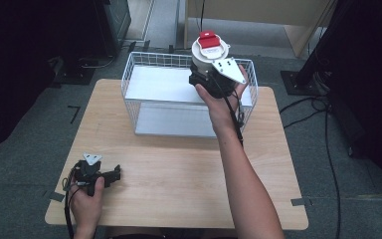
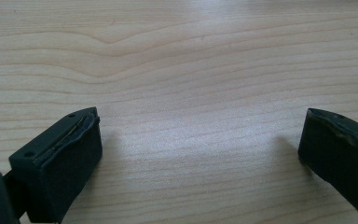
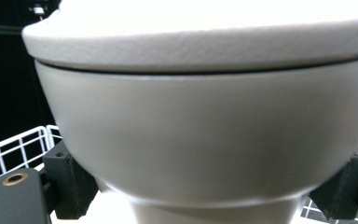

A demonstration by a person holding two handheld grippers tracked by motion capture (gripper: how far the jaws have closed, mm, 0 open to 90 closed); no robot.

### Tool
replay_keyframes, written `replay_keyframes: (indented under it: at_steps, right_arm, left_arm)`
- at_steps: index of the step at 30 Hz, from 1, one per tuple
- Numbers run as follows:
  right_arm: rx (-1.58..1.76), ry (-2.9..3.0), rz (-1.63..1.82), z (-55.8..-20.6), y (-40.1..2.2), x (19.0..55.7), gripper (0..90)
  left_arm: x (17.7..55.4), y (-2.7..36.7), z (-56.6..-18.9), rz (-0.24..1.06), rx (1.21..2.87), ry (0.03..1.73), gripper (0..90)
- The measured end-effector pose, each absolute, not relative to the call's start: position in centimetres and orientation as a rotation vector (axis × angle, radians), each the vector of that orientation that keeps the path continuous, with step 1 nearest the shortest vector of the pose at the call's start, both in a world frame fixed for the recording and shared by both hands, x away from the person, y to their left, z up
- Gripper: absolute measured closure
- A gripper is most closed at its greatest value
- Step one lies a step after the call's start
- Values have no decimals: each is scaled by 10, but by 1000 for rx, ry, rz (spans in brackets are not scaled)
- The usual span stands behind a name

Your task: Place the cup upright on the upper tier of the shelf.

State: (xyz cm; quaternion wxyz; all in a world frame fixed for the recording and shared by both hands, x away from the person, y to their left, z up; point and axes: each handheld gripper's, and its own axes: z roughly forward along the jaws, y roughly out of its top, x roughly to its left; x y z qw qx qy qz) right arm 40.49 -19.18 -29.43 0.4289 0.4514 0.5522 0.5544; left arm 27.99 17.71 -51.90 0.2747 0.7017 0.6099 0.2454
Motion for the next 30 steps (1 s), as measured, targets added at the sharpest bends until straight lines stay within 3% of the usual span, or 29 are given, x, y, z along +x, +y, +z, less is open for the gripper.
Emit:
replay_keyframes:
  at_steps: [15,30]
  right_arm:
    - [1195,1410,1361,-310,-193,440,123]
    - [1254,1424,1364,-313,-196,441,119]
  left_arm:
    - [280,177,-519,660,1886,1640,0]
    - [280,177,-519,660,1890,1635,0]
